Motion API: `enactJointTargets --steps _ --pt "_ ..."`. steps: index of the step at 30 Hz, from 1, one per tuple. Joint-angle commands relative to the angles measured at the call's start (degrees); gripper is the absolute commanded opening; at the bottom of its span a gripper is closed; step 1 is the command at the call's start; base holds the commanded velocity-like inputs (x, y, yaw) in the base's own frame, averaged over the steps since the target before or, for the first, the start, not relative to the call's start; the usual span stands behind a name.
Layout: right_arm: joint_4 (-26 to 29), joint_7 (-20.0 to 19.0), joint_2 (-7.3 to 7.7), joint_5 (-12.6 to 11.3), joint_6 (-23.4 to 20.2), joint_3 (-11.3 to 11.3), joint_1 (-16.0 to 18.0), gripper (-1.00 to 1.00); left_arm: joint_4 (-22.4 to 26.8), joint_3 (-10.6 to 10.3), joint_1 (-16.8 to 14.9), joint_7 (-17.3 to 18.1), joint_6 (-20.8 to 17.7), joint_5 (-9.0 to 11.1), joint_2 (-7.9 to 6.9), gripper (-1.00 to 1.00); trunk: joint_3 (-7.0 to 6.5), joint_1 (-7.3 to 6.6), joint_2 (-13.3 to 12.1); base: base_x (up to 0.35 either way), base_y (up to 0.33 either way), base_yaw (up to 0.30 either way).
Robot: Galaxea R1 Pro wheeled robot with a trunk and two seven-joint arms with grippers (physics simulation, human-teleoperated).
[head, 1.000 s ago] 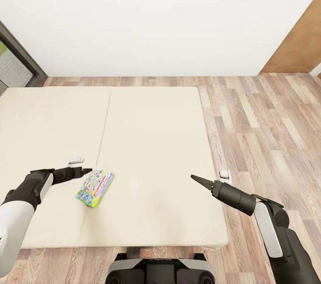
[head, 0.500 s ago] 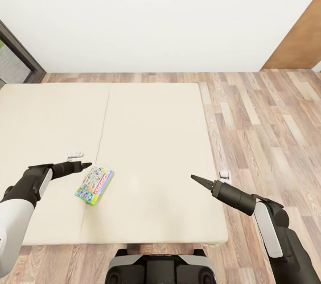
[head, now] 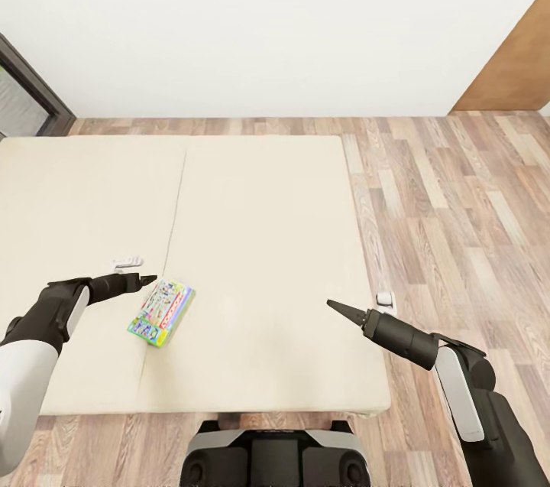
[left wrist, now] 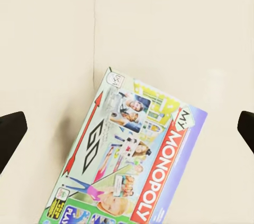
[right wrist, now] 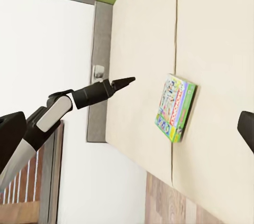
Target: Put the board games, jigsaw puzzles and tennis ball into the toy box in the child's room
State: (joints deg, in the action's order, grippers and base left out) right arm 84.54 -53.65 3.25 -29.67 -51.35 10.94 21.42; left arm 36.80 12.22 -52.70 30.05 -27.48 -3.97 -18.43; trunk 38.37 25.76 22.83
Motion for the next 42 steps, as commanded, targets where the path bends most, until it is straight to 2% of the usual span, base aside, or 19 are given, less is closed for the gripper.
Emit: enactJointTargets --steps 1,42 --pt "0.01 -0.14 0.00 -0.03 -0.26 0.04 0.03 1.00 0.08 0.29 -0.03 0.43 -0.33 -0.41 0.05 1.00 0.17 0.03 0.09 0.000 0.000 0.000" --pt "0.01 -0.14 0.00 -0.03 -0.32 0.04 0.03 1.00 0.03 0.08 -0.03 0.01 -0.12 -0.87 0.23 1.00 4.04 0.03 0.09 0.000 0.000 0.000"
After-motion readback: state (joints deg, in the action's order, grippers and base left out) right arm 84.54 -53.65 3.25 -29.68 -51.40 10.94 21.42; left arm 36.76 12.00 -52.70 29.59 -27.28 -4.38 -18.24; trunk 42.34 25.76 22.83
